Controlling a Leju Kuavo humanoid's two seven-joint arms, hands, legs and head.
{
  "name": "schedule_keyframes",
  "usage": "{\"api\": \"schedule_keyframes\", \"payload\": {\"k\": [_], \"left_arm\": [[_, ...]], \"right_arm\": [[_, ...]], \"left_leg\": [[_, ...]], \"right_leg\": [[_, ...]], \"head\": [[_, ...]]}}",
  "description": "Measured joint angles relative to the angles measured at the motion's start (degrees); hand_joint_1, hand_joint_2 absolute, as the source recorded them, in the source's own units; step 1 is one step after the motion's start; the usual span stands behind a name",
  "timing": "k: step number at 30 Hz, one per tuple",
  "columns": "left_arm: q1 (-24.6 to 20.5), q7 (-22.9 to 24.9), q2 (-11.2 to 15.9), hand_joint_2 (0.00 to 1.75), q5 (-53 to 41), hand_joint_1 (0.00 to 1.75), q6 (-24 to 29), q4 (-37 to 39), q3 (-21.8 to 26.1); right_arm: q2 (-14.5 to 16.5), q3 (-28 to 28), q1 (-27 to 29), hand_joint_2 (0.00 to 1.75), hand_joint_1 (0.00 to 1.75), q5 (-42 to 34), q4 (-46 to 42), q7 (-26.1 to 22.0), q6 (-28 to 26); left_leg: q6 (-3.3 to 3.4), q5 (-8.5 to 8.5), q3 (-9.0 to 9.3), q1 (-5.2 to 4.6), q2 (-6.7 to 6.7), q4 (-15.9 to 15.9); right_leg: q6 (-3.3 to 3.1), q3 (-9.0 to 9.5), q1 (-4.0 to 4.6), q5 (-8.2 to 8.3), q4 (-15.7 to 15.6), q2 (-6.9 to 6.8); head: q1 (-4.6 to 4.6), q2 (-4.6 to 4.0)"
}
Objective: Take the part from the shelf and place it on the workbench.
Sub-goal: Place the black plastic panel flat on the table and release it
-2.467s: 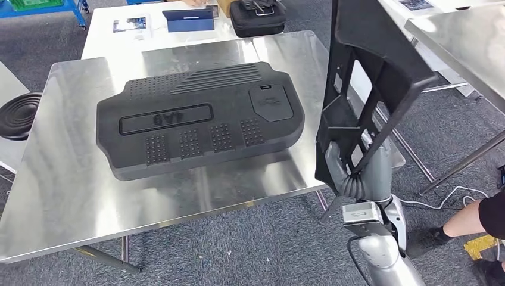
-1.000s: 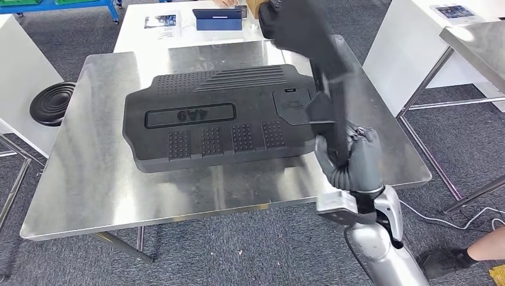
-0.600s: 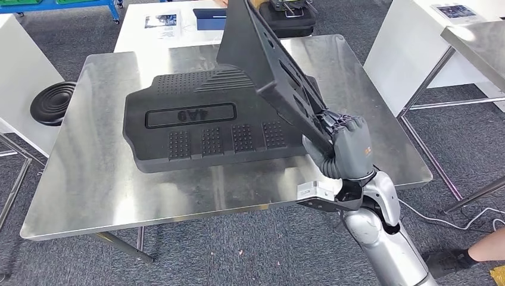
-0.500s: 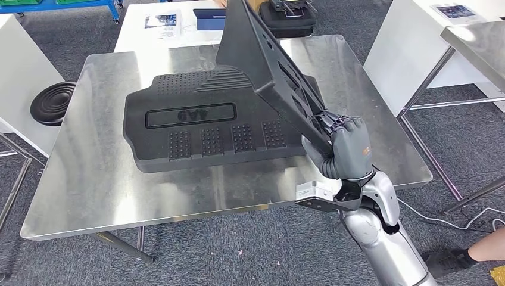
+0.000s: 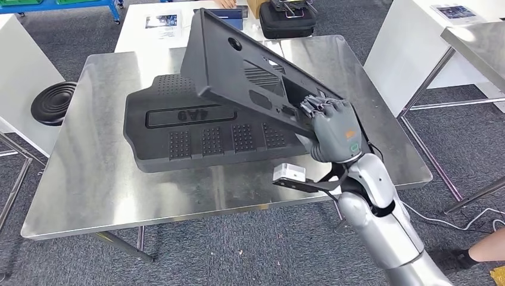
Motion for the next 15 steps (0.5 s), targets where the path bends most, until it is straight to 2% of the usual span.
{"api": "schedule_keyframes", "payload": {"k": [3,5,7,9,11,12,13,14,15], "left_arm": [[-0.1,0.2,0.0,1.75,-0.3,0.0,-0.1,0.0,0.0],[-0.2,0.2,0.1,1.75,-0.5,0.0,-0.2,0.0,0.0],[-0.4,0.3,0.1,1.75,-0.6,0.0,-0.5,-0.1,0.0],[-0.7,0.4,0.1,1.75,-0.6,0.0,-0.7,-0.2,0.0],[-0.8,0.6,0.1,1.75,-0.6,0.0,-0.8,-0.2,0.0],[-0.9,0.7,0.1,1.75,-0.7,0.0,-0.8,-0.3,0.0],[-0.9,0.8,0.1,1.75,-0.7,0.0,-0.9,-0.3,0.0],[-0.8,1.0,0.1,1.75,-0.7,0.0,-0.9,-0.3,0.0],[-0.8,1.0,0.1,1.75,-0.7,0.0,-1.0,-0.3,0.0]], "right_arm": [[-0.2,1.5,-1.6,1.75,1.75,1.9,1.8,0.4,1.1],[-0.4,2.9,-2.7,1.75,1.75,3.7,3.2,0.4,2.5],[-0.6,4.4,-3.7,1.75,1.75,5.3,4.6,0.4,3.4],[-0.7,5.5,-4.5,1.75,1.75,6.3,6.0,0.5,3.5],[-0.8,6.6,-5.1,1.75,1.75,7.4,7.3,0.8,3.5],[-0.8,7.1,-5.2,1.75,1.75,7.9,8.0,1.0,3.4],[-0.8,7.4,-5.2,1.75,1.75,8.3,8.5,1.2,3.4],[-0.8,7.8,-5.3,1.75,1.75,8.5,9.0,1.3,3.4],[-0.9,8.1,-5.5,1.75,1.75,8.6,9.5,1.3,3.4]], "left_leg": [[0.13,-0.07,-0.06,-0.08,0.0,0.1],[0.56,-0.16,-0.11,-0.23,0.03,0.1],[1.1,0.23,0.48,0.24,0.15,-0.9],[1.41,0.74,1.19,0.83,0.3,-2.0],[1.43,0.76,1.31,0.95,0.36,-2.2],[1.36,0.69,1.32,1.04,0.35,-2.2],[1.24,0.59,1.34,1.15,0.28,-2.1],[1.03,0.46,1.39,1.32,0.18,-2.1],[0.69,0.26,1.46,1.53,0.07,-1.9]], "right_leg": [[0.12,0.0,-0.11,0.05,-0.1,0.0],[0.37,0.03,-0.26,0.18,-0.4,0.02],[0.56,-0.31,-0.14,0.01,0.0,-0.06],[0.48,-2.36,-0.02,-1.62,3.8,-0.22],[0.45,-6.42,-0.28,-4.35,11.3,-0.31],[0.68,-8.29,-0.5,-5.16,14.5,-0.33],[1.16,-9.3,-0.73,-5.13,15.8,-0.34],[1.87,-9.12,-0.98,-4.14,14.7,-0.37],[2.74,-7.73,-1.28,-2.37,11.3,-0.4]], "head": [[0.0,0.0],[-0.04,0.0],[-0.05,0.0],[0.06,0.0],[0.12,0.0],[0.1,0.0],[0.1,0.0],[0.11,0.0],[0.1,0.0]]}}
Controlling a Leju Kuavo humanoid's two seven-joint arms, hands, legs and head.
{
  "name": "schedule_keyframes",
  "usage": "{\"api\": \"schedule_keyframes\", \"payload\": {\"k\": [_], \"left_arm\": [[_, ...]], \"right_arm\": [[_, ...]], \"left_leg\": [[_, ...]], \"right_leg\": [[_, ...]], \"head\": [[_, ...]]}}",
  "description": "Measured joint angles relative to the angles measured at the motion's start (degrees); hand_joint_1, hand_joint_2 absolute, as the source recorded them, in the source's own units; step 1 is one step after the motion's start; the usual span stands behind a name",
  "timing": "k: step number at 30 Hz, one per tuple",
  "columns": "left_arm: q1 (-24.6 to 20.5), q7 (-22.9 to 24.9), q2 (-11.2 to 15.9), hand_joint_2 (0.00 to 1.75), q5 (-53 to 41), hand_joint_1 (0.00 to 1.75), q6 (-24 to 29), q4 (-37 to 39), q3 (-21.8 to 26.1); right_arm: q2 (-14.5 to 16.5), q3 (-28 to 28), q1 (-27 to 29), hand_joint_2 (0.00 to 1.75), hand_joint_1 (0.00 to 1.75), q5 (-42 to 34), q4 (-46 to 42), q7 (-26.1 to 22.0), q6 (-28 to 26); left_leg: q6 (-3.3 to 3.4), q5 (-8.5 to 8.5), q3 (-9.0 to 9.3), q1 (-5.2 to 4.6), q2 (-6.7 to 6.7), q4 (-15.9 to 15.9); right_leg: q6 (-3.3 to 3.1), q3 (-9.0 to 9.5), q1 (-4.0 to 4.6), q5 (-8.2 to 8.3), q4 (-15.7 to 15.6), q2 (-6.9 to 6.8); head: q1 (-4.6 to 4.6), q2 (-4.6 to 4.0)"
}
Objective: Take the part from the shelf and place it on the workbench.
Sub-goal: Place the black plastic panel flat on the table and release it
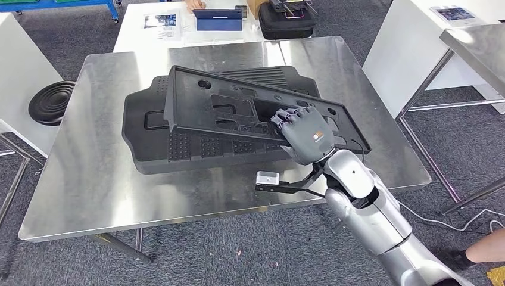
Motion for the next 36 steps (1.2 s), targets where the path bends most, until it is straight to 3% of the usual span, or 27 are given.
{"api": "schedule_keyframes", "payload": {"k": [1,2,3,6,8,9,11,12,13,14,15,17,18,19,23,25,27,28,29,30,32,34,36], "left_arm": [[0.0,0.0,0.0,1.75,0.0,0.0,0.0,0.0,0.0],[0.0,0.1,0.1,1.75,0.0,0.0,-0.1,0.0,0.0],[0.0,0.1,0.1,1.75,0.0,0.0,-0.1,0.0,0.0],[0.1,0.1,0.2,1.75,0.0,0.0,-0.2,-0.1,0.0],[0.1,0.1,0.2,1.75,-0.1,0.0,-0.2,-0.1,0.0],[0.0,0.1,0.3,1.75,-0.1,0.0,-0.2,-0.1,0.0],[0.0,0.1,0.2,1.75,-0.1,0.0,-0.2,-0.1,0.0],[0.0,0.1,0.2,1.75,-0.1,0.0,-0.2,-0.1,0.0],[0.0,0.1,0.2,1.75,-0.2,0.0,-0.2,-0.1,0.0],[0.0,0.1,0.2,1.75,-0.2,0.0,-0.2,-0.1,0.0],[0.0,0.1,0.2,1.75,-0.2,0.0,-0.2,-0.1,0.0],[0.0,0.1,0.3,1.75,-0.3,0.0,-0.2,-0.1,0.0],[0.0,0.1,0.3,1.75,-0.3,0.0,-0.2,-0.1,0.0],[-0.1,0.1,0.3,1.75,-0.3,0.0,-0.2,-0.1,0.0],[-0.1,0.2,0.3,1.75,-0.5,0.0,-0.2,-0.1,0.0],[-0.1,0.2,0.3,1.75,-0.6,0.0,-0.2,-0.2,0.0],[-0.2,0.2,0.3,1.75,-0.7,0.0,-0.3,-0.2,0.0],[-0.2,0.2,0.2,1.75,-0.8,0.0,-0.3,-0.2,0.0],[-0.2,0.2,0.2,1.75,-0.9,0.0,-0.3,-0.2,0.0],[-0.2,0.2,0.2,1.75,-1.0,0.0,-0.3,-0.2,0.0],[-0.2,0.2,0.2,1.75,-1.1,0.0,-0.4,-0.2,0.0],[-0.2,0.2,0.1,1.75,-1.2,0.0,-0.5,-0.2,0.0],[-0.3,0.2,0.1,1.75,-1.2,0.0,-0.5,-0.2,0.0]], "right_arm": [[0.0,0.3,-0.3,1.75,1.75,0.1,0.4,0.0,0.0],[0.0,0.6,-0.7,1.75,1.75,0.3,0.8,0.1,0.0],[0.1,0.8,-1.0,1.75,1.75,0.5,1.2,0.1,0.0],[0.2,1.7,-1.4,1.75,1.75,1.0,2.3,0.2,-0.1],[0.2,2.1,-1.4,1.75,1.75,1.2,2.9,0.4,-0.2],[0.3,2.2,-1.4,1.75,1.75,1.3,3.1,0.5,-0.2],[0.3,2.5,-1.5,1.75,1.75,1.4,3.5,0.5,-0.2],[0.3,2.7,-1.5,1.75,1.75,1.4,3.8,0.5,-0.2],[0.3,2.9,-1.5,1.75,1.75,1.4,4.0,0.5,-0.2],[0.4,3.1,-1.5,1.75,1.75,1.4,4.1,0.5,-0.2],[0.4,3.2,-1.5,1.75,1.75,1.4,4.3,0.5,-0.2],[0.4,3.5,-1.5,1.75,1.75,1.4,4.5,0.5,-0.2],[0.4,3.5,-1.6,1.75,1.75,1.5,4.6,0.6,-0.3],[0.5,3.6,-1.7,1.75,1.75,1.5,4.8,0.6,-0.4],[0.4,3.7,-1.8,1.75,1.75,2.6,5.3,0.8,-0.7],[0.3,3.9,-2.1,1.75,1.75,3.7,5.6,0.8,-0.8],[0.1,4.4,-2.3,1.75,1.75,4.7,6.4,0.8,-0.8],[0.0,4.7,-2.3,1.75,1.75,5.1,6.8,0.8,-0.7],[-0.2,5.0,-2.3,1.75,1.75,5.4,7.3,0.8,-0.6],[-0.3,5.2,-2.3,1.75,1.75,5.6,7.7,0.8,-0.6],[-0.4,5.5,-2.5,1.75,1.75,5.9,8.2,0.8,-0.6],[-0.4,5.9,-2.8,1.75,1.75,6.1,8.7,0.7,-0.6],[-0.4,6.3,-3.0,1.75,1.75,6.2,9.0,0.6,-0.6]], "left_leg": [[-0.46,-0.28,0.0,0.12,-0.08,0.3],[-1.0,-0.64,-0.09,0.14,-0.15,0.7],[-1.49,-0.94,-0.19,0.07,-0.19,1.0],[-2.35,-1.33,-0.27,0.04,-0.27,1.2],[-2.85,-2.28,-0.8,0.22,0.77,2.7],[-3.05,-3.48,-1.84,0.27,1.51,5.0],[-3.19,-6.75,-5.74,0.27,2.55,12.6],[-3.17,-7.81,-7.84,0.29,2.67,16.2],[-3.09,-7.76,-9.29,0.29,2.71,18.1],[-2.93,-6.51,-9.66,0.3,2.71,17.8],[-2.69,-4.29,-8.92,0.29,2.73,15.4],[-2.15,0.18,-5.77,0.13,2.96,7.8],[-1.97,1.14,-4.52,-0.04,3.04,5.0],[-1.85,1.32,-3.87,-0.27,3.07,3.4],[-0.97,0.64,-3.31,-0.49,2.61,2.4],[-0.29,0.55,-2.92,-0.29,2.45,2.0],[0.17,0.29,-2.83,-0.34,2.23,2.0],[0.27,0.15,-2.74,-0.37,2.07,2.0],[0.3,0.0,-2.57,-0.39,1.88,2.0],[0.25,-0.19,-2.31,-0.39,1.7,2.0],[-0.04,-0.66,-1.73,-0.46,1.37,2.1],[-0.52,-1.13,-1.46,-0.75,1.17,2.1],[-1.04,-1.47,-1.34,-0.96,1.12,2.1]], "right_leg": [[0.81,1.87,-0.33,1.82,-4.4,-0.05],[1.1,3.69,-0.46,3.23,-8.1,0.06],[0.86,4.93,-0.51,4.04,-10.4,0.17],[-1.28,5.47,-0.22,3.98,-10.9,0.35],[-2.33,5.73,-0.27,3.75,-10.9,0.18],[-2.8,5.98,-0.29,3.6,-10.9,0.05],[-3.49,6.51,0.0,3.18,-10.9,-0.23],[-3.75,6.78,0.18,2.98,-10.9,-0.35],[-3.94,7.08,0.34,2.75,-10.9,-0.44],[-4.03,7.44,0.46,2.5,-10.9,-0.49],[-4.02,7.89,0.54,2.2,-10.9,-0.51],[-3.69,8.72,0.75,1.52,-10.9,-0.52],[-3.43,8.88,0.87,1.26,-10.9,-0.53],[-3.19,8.9,0.99,1.1,-10.9,-0.56],[-2.08,8.36,0.93,0.26,-10.3,-0.75],[-2.21,5.32,0.89,-1.78,-5.0,-0.7],[-2.42,0.41,0.93,-4.08,3.0,-0.64],[-2.23,-1.47,0.94,-4.33,5.5,-0.62],[-1.84,-2.29,0.93,-3.59,5.7,-0.62],[-1.32,-1.9,0.93,-1.92,3.6,-0.62],[-0.68,1.32,1.02,2.49,-4.9,-0.62],[-1.25,3.86,1.25,4.83,-10.5,-0.6],[-2.26,4.4,1.41,4.85,-11.3,-0.59]], "head": [[0.08,0.0],[0.16,0.0],[0.17,0.0],[0.08,0.0],[-0.01,0.0],[-0.09,0.0],[-0.17,0.0],[-0.15,0.0],[-0.15,0.0],[-0.16,0.0],[-0.15,0.0],[-0.15,0.0],[-0.16,0.0],[-0.14,0.0],[-0.14,0.0],[-0.09,0.0],[-0.07,0.0],[-0.09,0.0],[-0.07,0.0],[-0.07,0.0],[-0.04,0.0],[-0.11,0.0],[-0.17,0.0]]}}
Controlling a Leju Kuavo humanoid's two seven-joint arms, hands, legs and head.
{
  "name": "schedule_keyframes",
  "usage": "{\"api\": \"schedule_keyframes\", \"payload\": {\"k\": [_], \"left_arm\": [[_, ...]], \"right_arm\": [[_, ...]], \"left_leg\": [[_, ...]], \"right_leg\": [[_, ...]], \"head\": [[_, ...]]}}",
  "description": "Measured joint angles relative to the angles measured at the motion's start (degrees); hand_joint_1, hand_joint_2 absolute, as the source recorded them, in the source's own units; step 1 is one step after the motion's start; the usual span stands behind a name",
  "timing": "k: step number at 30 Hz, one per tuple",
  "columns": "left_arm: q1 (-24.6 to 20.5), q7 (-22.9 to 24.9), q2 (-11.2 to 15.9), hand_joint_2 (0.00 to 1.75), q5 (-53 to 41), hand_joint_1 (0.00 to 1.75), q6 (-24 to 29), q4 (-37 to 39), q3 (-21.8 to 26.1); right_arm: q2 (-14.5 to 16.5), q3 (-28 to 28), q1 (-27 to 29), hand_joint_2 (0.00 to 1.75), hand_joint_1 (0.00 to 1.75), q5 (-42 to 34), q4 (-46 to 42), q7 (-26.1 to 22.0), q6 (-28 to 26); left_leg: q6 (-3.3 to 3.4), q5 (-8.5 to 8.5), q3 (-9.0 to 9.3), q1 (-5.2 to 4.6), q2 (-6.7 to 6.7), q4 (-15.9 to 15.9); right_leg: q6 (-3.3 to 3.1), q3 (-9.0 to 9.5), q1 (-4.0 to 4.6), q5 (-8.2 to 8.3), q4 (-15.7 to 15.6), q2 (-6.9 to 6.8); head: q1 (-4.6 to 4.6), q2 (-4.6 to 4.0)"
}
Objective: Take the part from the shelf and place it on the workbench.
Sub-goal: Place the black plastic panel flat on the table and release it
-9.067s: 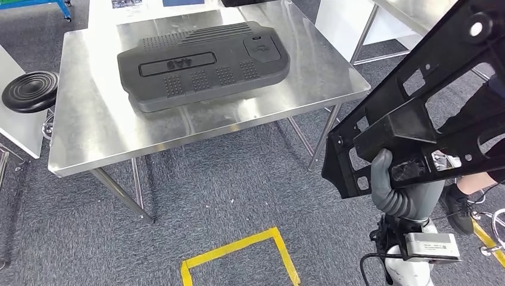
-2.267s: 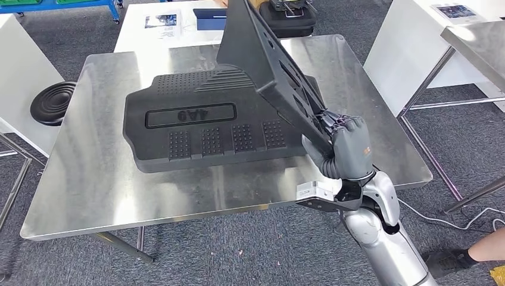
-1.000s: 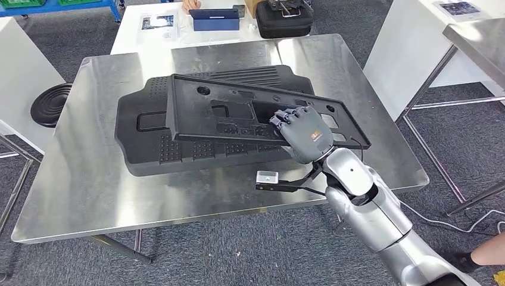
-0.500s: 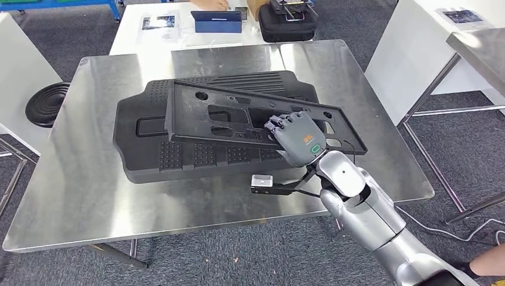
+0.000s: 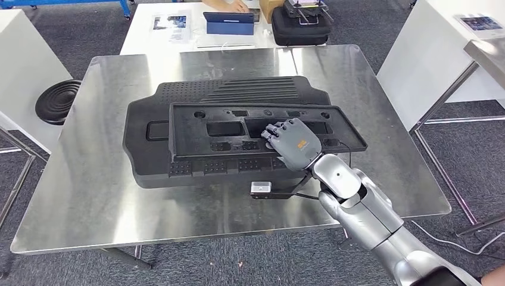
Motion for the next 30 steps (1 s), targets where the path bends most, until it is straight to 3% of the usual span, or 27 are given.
{"api": "schedule_keyframes", "payload": {"k": [3,5,7,8,9,11,12,14,18,20,22,23,24,25,26,28,30], "left_arm": [[0.0,0.0,0.1,1.75,-0.3,0.0,-0.1,0.0,0.0],[0.0,0.0,0.1,1.75,-0.6,0.0,-0.4,-0.1,0.0],[0.0,0.1,0.1,1.75,-1.0,0.0,-0.7,-0.1,0.0],[0.0,0.2,0.1,1.75,-1.2,0.0,-0.8,-0.1,0.0],[-0.1,0.2,0.1,1.75,-1.4,0.0,-0.9,-0.1,0.0],[-0.1,0.4,0.1,1.75,-1.6,0.0,-1.1,-0.1,0.0],[-0.2,0.5,0.1,1.75,-1.7,0.0,-1.1,-0.1,0.0],[-0.4,0.6,-0.1,1.75,-1.9,0.0,-1.3,-0.1,0.0],[-0.7,0.7,0.0,1.75,-2.4,0.0,-1.5,-0.2,0.0],[-0.8,0.7,0.0,1.75,-2.7,0.0,-1.5,-0.3,0.0],[-0.9,0.8,0.1,1.75,-3.0,0.0,-1.6,-0.3,0.0],[-0.9,0.9,0.1,1.75,-3.1,0.0,-1.6,-0.3,0.0],[-0.9,1.0,0.1,1.75,-3.2,0.0,-1.6,-0.3,0.0],[-0.9,1.0,0.1,1.75,-3.3,0.0,-1.6,-0.3,0.0],[-0.9,1.0,0.1,1.75,-3.4,0.0,-1.6,-0.3,-0.1],[-1.1,1.1,0.0,1.75,-3.6,0.0,-1.7,-0.4,-0.1],[-1.3,1.1,-0.2,1.75,-3.9,0.0,-1.8,-0.4,-0.2]], "right_arm": [[0.0,0.3,-0.3,1.75,1.75,0.0,0.4,-0.6,0.0],[0.1,0.6,-0.7,1.75,1.75,-0.7,0.8,-2.0,0.1],[0.2,1.3,-1.1,1.75,1.75,-1.4,1.5,-3.4,0.2],[0.2,1.6,-1.3,1.75,1.75,-1.5,2.0,-3.9,0.1],[0.3,2.0,-1.4,1.75,1.75,-1.5,2.6,-4.3,-0.1],[0.4,2.5,-1.8,1.75,1.75,-1.2,4.0,-4.8,-0.7],[0.4,2.7,-2.1,1.75,1.75,-1.0,4.8,-4.9,-1.2],[0.5,3.0,-2.8,1.75,1.75,-0.3,6.4,-5.1,-2.2],[0.5,3.8,-3.7,1.75,1.75,-0.2,8.9,-6.3,-3.0],[0.5,4.1,-4.3,1.75,1.75,-0.9,10.1,-7.5,-3.2],[0.5,4.5,-4.6,1.75,1.75,-1.4,11.4,-8.6,-3.3],[0.5,4.7,-4.7,1.75,1.75,-1.6,12.1,-8.9,-3.3],[0.5,4.8,-4.7,1.75,1.75,-1.6,12.6,-9.0,-3.3],[0.5,5.0,-4.8,1.75,1.75,-1.6,12.9,-9.1,-3.3],[0.5,5.1,-4.9,1.75,1.75,-1.6,13.2,-9.3,-3.3],[0.6,5.3,-5.5,1.75,1.75,-1.6,13.7,-9.5,-3.4],[0.8,5.6,-6.1,1.75,1.75,-1.4,14.3,-9.7,-3.5]], "left_leg": [[-0.89,-1.43,-0.58,0.13,0.51,1.8],[-1.47,-4.36,-3.52,0.41,1.1,8.0],[-1.97,-6.61,-7.62,0.83,1.34,15.2],[-2.21,-6.24,-8.77,1.04,1.43,16.5],[-2.42,-4.68,-8.78,1.26,1.54,15.5],[-2.89,0.13,-6.04,1.73,1.86,8.6],[-3.12,1.63,-4.27,1.79,1.92,5.1],[-2.81,2.13,-2.5,1.69,1.82,1.7],[-0.67,1.4,-2.25,1.2,1.35,1.4],[0.31,1.23,-2.07,1.15,1.23,1.2],[0.9,0.97,-1.95,0.9,1.1,1.2],[1.09,0.84,-1.83,0.73,1.02,1.2],[1.24,0.7,-1.64,0.56,0.9,1.2],[1.34,0.54,-1.39,0.38,0.77,1.2],[1.38,0.36,-1.08,0.22,0.65,1.2],[1.24,-0.05,-0.65,-0.11,0.47,1.2],[0.88,-0.4,-0.52,-0.33,0.4,1.2]], "right_leg": [[-1.18,0.9,-0.79,-0.23,-0.4,-0.09],[-1.93,1.69,-1.01,-0.6,-0.6,-0.15],[-2.22,2.33,-1.07,-1.08,-0.6,-0.14],[-2.13,2.7,-1.14,-1.39,-0.6,-0.12],[-1.88,3.17,-1.28,-1.74,-0.5,-0.09],[-1.12,4.23,-1.62,-2.58,-0.4,-0.07],[-0.66,4.55,-1.57,-3.0,-0.3,-0.06],[0.18,4.66,-1.31,-3.45,-0.1,-0.04],[1.14,4.2,-1.36,-4.04,0.3,-0.11],[0.92,1.13,-1.37,-6.14,5.7,-0.08],[0.54,-3.96,-1.09,-8.66,14.4,-0.04],[0.56,-6.0,-0.96,-9.11,17.3,-0.04],[0.74,-6.97,-0.82,-8.47,17.8,-0.04],[1.0,-6.7,-0.64,-6.87,15.8,-0.04],[1.17,-5.44,-0.39,-4.62,11.9,-0.03],[0.64,-2.25,0.31,-0.88,3.8,0.03],[-0.34,-0.76,0.83,0.12,0.6,0.1]], "head": [[-0.14,0.0],[-0.37,0.0],[-0.43,0.0],[-0.43,0.0],[-0.44,0.0],[-0.45,0.0],[-0.56,0.0],[-0.67,0.0],[-0.42,0.0],[-0.27,0.0],[-0.2,0.0],[-0.21,0.0],[-0.21,0.0],[-0.2,0.0],[-0.21,0.0],[-0.26,0.0],[-0.3,0.0]]}}
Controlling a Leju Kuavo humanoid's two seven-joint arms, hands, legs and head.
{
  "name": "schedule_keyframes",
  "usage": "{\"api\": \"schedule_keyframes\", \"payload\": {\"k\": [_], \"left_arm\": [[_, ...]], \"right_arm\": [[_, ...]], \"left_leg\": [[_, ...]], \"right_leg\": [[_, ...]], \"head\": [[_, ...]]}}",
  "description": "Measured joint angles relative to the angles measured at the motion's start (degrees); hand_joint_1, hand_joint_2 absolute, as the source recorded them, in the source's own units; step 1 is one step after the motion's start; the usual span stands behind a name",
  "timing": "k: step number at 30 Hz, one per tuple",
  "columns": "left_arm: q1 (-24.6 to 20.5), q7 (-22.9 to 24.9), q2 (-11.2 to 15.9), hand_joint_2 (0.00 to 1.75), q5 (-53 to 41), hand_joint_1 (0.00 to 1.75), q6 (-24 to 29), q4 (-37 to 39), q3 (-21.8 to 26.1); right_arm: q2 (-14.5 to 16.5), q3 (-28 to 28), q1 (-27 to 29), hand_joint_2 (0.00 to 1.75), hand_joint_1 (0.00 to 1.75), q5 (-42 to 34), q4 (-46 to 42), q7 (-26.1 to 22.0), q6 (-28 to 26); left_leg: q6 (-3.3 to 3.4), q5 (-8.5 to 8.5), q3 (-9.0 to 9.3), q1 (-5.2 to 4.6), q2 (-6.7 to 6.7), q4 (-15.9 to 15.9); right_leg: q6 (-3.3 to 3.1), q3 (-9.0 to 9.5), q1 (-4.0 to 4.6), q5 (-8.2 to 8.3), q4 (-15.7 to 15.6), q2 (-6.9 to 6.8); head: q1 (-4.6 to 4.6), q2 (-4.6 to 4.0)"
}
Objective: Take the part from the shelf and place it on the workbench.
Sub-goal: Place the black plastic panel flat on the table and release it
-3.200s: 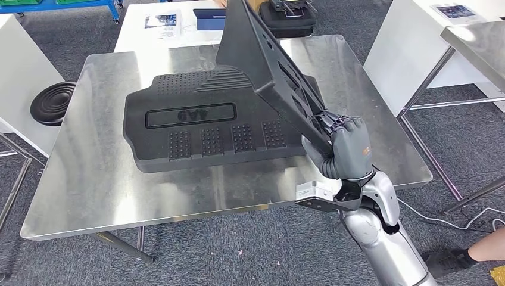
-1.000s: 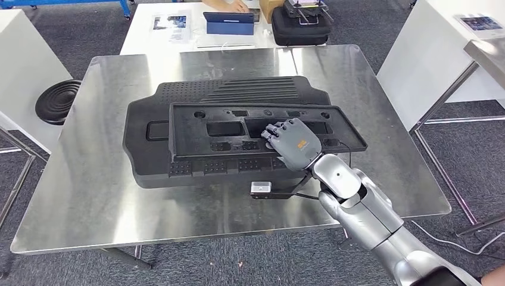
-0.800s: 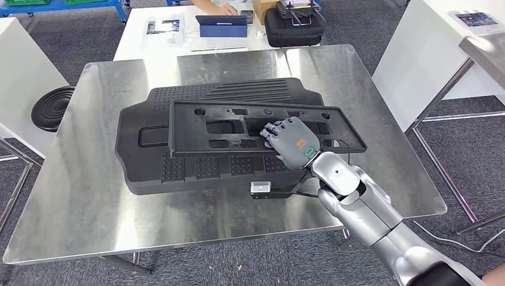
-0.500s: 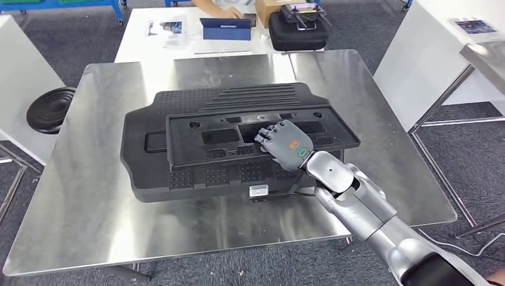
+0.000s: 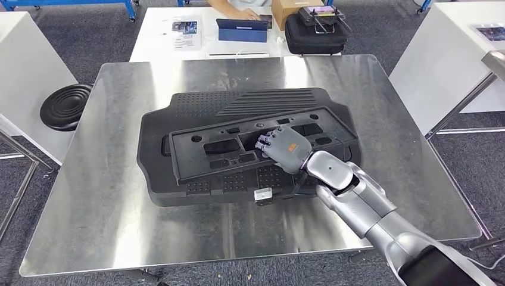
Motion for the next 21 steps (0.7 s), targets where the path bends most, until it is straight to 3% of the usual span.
{"api": "schedule_keyframes", "payload": {"k": [4,8,21], "left_arm": [[-0.2,0.2,0.0,1.75,-0.5,0.0,-0.3,-0.1,0.0],[-0.6,0.6,0.0,1.75,-1.0,0.0,-0.4,-0.1,0.0],[-0.9,0.9,0.1,1.75,-2.2,0.0,-0.8,-0.1,0.0]], "right_arm": [[0.9,0.4,-0.6,1.75,1.75,-0.3,2.1,-0.9,-0.8],[2.2,0.9,-1.4,1.75,1.75,-0.3,6.8,-1.5,-4.0],[3.8,0.9,-3.7,1.75,1.75,-0.6,23.6,-2.6,-12.3]], "left_leg": [[-1.06,-0.42,0.22,0.05,0.35,0.0],[-0.1,-0.56,1.55,-0.01,0.65,-0.8],[-0.31,-0.43,1.74,-0.03,0.66,-1.0]], "right_leg": [[-1.09,0.91,-0.55,0.02,-0.7,0.01],[-0.92,1.23,-0.2,-0.23,-0.5,0.22],[-0.99,1.44,-0.24,-0.27,-0.5,0.2]], "head": [[-0.01,0.0],[-0.19,0.0],[-0.17,0.0]]}}
